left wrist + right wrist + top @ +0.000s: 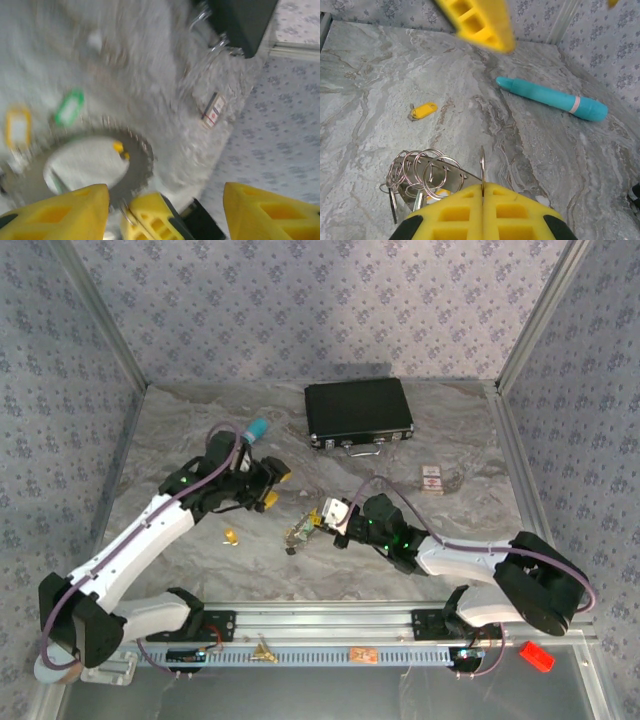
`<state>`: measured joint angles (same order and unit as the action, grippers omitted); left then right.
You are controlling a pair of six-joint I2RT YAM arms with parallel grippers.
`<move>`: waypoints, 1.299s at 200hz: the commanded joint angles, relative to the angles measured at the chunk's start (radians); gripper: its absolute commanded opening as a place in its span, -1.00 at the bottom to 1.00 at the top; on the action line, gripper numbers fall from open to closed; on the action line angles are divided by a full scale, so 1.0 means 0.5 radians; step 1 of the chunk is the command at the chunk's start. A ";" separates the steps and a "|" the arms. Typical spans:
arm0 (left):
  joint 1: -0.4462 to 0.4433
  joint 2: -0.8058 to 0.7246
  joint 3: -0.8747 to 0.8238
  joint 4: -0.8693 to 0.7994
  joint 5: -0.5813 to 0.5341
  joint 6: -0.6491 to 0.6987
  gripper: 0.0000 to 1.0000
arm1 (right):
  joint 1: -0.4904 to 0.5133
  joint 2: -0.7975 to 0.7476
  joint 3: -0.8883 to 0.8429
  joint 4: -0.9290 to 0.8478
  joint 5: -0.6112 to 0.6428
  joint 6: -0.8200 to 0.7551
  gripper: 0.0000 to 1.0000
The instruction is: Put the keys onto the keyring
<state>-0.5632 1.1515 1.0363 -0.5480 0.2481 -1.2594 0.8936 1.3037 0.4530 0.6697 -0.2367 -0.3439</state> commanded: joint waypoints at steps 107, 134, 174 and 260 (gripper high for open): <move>-0.217 -0.360 -0.631 0.562 0.549 4.030 -0.17 | -0.098 -0.168 0.229 -0.566 -0.256 -0.016 -1.00; -0.240 -0.265 -0.648 0.634 0.588 4.135 -0.23 | -0.097 -0.181 0.259 -0.617 -0.272 -0.027 -1.00; -0.253 -0.179 -0.650 0.743 0.571 4.139 -0.34 | -0.093 -0.190 0.280 -0.657 -0.308 -0.041 -1.00; -0.255 -0.017 -0.560 0.668 0.613 4.214 -0.59 | -0.082 -0.194 0.319 -0.694 -0.321 -0.060 -1.00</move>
<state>-0.6830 1.1282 0.7116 -0.2024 0.5129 0.8078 0.8486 1.2320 0.5735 0.3225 -0.3771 -0.3595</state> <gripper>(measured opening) 0.246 0.052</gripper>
